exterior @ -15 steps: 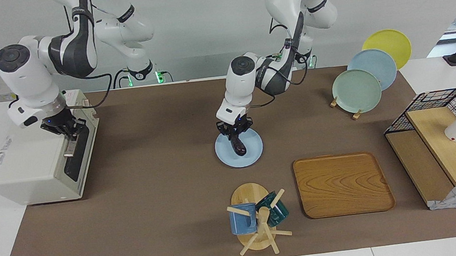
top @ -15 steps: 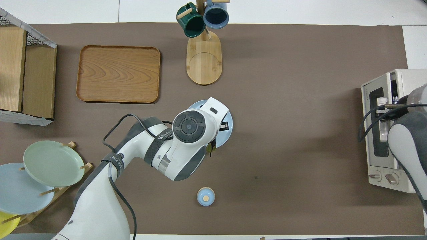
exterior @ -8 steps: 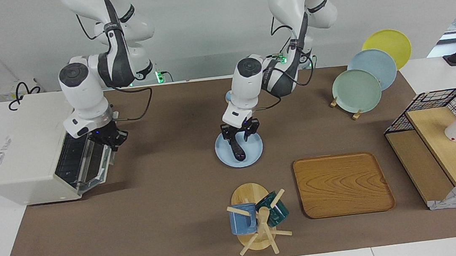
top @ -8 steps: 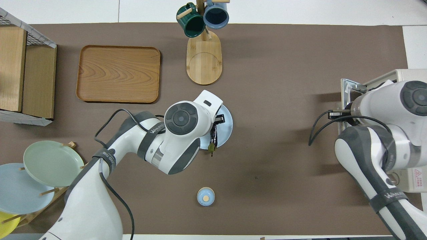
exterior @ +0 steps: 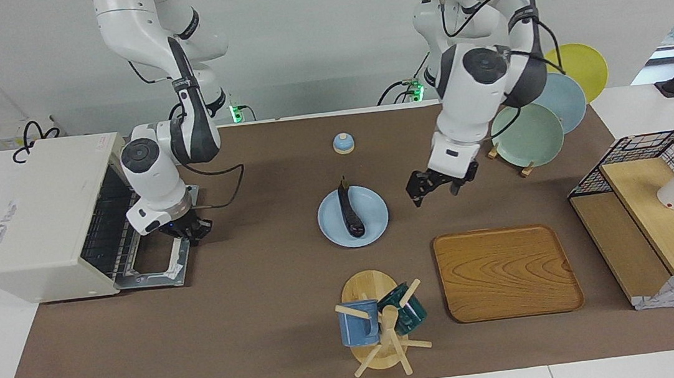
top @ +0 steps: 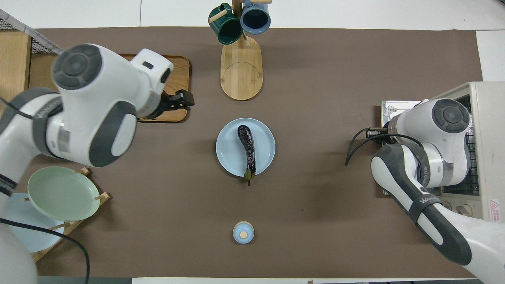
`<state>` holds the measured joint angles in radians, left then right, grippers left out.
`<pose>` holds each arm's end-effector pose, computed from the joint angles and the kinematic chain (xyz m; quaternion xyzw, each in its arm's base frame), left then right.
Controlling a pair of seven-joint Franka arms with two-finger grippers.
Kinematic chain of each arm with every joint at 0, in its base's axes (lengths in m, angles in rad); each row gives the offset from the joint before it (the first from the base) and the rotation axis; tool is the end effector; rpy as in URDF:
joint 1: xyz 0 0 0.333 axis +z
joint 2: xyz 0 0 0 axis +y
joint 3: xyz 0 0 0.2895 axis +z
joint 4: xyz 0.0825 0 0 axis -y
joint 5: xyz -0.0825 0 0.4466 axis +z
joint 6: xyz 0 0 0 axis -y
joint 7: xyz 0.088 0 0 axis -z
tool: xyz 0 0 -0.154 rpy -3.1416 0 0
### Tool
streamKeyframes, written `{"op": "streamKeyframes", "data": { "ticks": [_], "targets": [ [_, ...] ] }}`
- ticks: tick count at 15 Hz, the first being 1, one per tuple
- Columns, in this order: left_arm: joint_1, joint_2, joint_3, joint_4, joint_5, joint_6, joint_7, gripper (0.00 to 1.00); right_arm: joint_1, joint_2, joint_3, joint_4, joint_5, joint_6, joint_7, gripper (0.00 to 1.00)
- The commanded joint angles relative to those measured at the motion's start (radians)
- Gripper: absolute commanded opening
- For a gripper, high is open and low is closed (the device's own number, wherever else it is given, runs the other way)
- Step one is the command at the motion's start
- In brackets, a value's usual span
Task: Put eggplant into oven
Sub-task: 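Release the eggplant on the plate and withdraw the left gripper to rest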
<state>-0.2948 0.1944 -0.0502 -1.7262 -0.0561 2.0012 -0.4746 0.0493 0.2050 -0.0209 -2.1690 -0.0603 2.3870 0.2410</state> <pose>0.6429 -0.2360 0.3795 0.9958 0.0760 0.0248 0.0443 0.5991 0.0141 0.1828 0.9962 -0.0841 0.0095 0.0218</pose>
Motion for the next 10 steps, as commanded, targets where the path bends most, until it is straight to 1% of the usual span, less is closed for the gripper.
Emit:
{"op": "streamKeyframes", "data": {
  "ticks": [1,3,4,5,7,8,9,10],
  "targets": [
    [0.107,-0.027,-0.011,0.042,-0.001,-0.091,0.149,1.00,0.044,0.039,-0.017,0.140,0.042,-0.093,0.058,0.00],
    [0.160,-0.071,-0.010,0.040,-0.001,-0.137,0.238,1.00,0.171,0.043,-0.017,0.240,0.043,-0.193,0.154,0.00],
    [0.181,-0.090,-0.010,0.040,-0.001,-0.166,0.272,1.00,0.207,0.053,-0.017,0.279,0.045,-0.216,0.238,0.00],
    [0.195,-0.110,-0.010,0.039,0.004,-0.194,0.295,1.00,0.254,0.060,-0.016,0.300,0.045,-0.218,0.321,0.00],
    [0.220,-0.142,-0.010,0.036,0.005,-0.248,0.332,1.00,0.366,0.073,-0.016,0.342,0.042,-0.216,0.420,0.00],
    [0.224,-0.157,-0.008,0.036,0.007,-0.283,0.337,1.00,0.432,0.108,-0.016,0.406,0.028,-0.235,0.457,0.06],
    [0.226,-0.173,-0.008,0.030,0.009,-0.306,0.343,1.00,0.498,0.150,-0.016,0.475,0.027,-0.286,0.510,0.15],
    [0.226,-0.185,-0.008,0.027,0.010,-0.333,0.352,1.00,0.555,0.210,-0.016,0.568,0.028,-0.325,0.608,0.21]
  ]
}}
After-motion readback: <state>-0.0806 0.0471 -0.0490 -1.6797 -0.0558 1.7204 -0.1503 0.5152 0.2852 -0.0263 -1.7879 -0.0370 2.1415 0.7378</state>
